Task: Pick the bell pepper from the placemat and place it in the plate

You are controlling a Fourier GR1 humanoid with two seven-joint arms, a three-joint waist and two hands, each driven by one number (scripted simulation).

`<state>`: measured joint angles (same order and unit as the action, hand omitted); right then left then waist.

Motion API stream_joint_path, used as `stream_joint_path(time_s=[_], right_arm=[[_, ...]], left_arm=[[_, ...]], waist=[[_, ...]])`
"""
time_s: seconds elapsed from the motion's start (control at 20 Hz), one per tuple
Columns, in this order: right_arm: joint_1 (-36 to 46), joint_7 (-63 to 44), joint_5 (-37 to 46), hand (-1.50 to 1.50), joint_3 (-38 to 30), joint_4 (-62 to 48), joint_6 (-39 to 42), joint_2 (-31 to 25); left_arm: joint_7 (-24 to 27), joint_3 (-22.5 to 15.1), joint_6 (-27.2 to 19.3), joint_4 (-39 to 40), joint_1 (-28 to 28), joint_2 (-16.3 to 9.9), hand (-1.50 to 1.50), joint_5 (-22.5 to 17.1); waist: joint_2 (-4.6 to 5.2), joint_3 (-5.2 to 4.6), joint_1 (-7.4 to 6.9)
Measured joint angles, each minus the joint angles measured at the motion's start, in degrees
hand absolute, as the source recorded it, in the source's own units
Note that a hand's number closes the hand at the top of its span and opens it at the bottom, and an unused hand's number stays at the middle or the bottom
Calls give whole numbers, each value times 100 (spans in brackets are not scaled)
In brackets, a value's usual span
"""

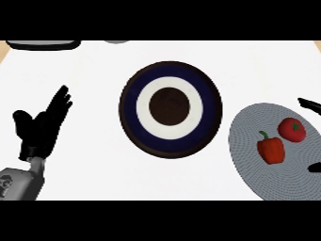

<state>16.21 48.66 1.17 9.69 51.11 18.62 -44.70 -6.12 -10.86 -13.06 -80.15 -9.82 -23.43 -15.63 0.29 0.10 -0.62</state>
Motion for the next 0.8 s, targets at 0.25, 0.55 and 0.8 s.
stream_joint_path(time_s=[0.25,0.55,0.8], right_arm=[[192,-178,424,-150,159,112,84,-162],[263,-622,999,-150,452,478,199,-199],[327,-952,1636,-150,582,627,42,-104]], left_arm=[[-103,171,178,-93,83,-42,0,4],[-47,284,268,19,40,81,0,124],[-60,405,359,-35,132,116,0,198]], waist=[[-22,-9,25],[-30,-11,46],[-31,-11,39]])
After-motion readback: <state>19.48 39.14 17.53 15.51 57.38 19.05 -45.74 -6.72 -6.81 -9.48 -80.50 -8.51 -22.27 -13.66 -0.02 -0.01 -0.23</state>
